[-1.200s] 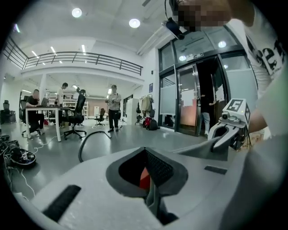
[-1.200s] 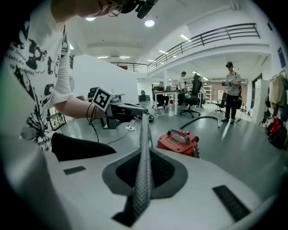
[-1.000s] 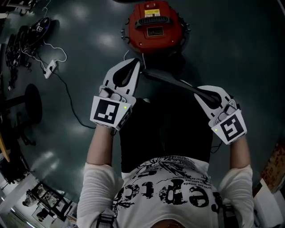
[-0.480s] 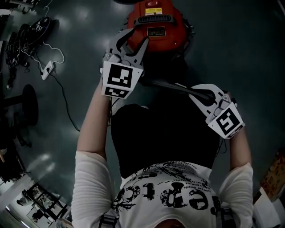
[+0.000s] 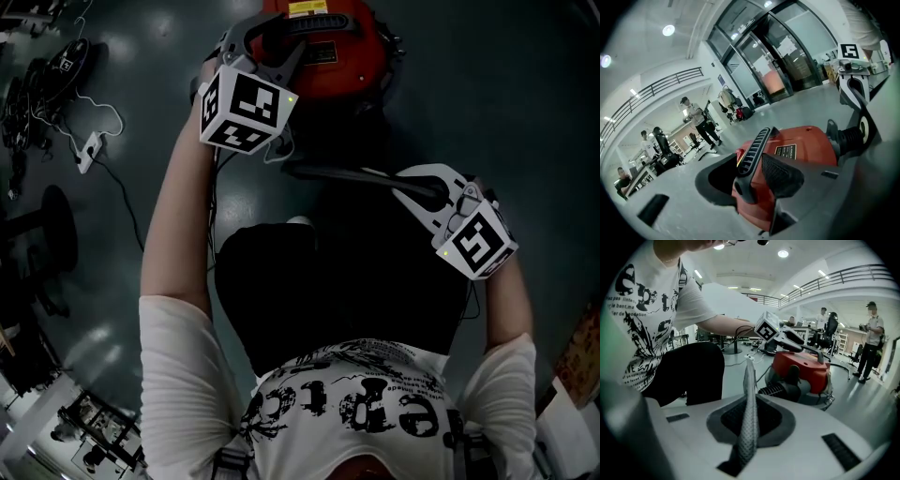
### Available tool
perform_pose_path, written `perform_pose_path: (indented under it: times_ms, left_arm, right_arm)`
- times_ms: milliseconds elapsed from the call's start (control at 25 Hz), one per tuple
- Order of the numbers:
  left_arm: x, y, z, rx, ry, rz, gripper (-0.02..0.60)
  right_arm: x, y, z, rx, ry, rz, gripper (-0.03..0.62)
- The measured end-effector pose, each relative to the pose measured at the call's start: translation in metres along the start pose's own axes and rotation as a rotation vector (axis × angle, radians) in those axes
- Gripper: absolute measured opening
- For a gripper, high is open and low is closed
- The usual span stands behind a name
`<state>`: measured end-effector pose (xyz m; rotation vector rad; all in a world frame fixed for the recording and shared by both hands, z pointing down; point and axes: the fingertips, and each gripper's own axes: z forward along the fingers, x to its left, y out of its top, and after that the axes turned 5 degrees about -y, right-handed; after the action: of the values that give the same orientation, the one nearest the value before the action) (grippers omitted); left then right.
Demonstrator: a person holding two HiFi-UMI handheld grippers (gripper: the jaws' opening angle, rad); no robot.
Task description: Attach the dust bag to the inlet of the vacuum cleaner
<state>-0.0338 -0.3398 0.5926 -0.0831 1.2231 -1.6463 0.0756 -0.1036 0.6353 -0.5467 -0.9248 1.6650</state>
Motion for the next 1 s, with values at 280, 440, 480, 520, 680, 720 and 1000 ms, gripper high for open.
perform_pose_path:
  times_ms: [280,440,480,520,680,720,1000]
  left_arm:
    - [-0.003,0.000,0.022,0.025,-0.136,0.133,0.150]
    - [-0.003,0.004,0.022,-0.006,-0.139,0.118,0.150]
    - [-0.002,0.005,0.021,-0.013,-0.129,0.124,0.150]
    - [-0.001,0.006,0.021,-0.022,-0.121,0.127,0.150]
    - [0.000,0.006,0.021,-0.041,-0.105,0.123,0.150]
    - [0.000,0.008,0.021,-0.043,-0.106,0.128,0.150]
    - [-0.001,0.008,0.022,-0.058,-0.114,0.108,0.150]
  right_arm:
    - [-0.002,-0.002,0.006,-0.018,-0.028,-0.024,0.021]
    - [-0.007,-0.006,0.011,-0.001,-0.070,-0.061,0.021]
    - [-0.009,-0.007,0.011,-0.001,-0.082,-0.065,0.021]
    - [-0.011,-0.008,0.012,-0.004,-0.093,-0.065,0.021]
    - [-0.017,-0.012,0.013,-0.019,-0.155,-0.063,0.023]
    - [-0.021,-0.013,0.014,-0.018,-0.181,-0.070,0.023]
    - [-0.031,-0.013,0.024,-0.020,-0.286,-0.091,0.029]
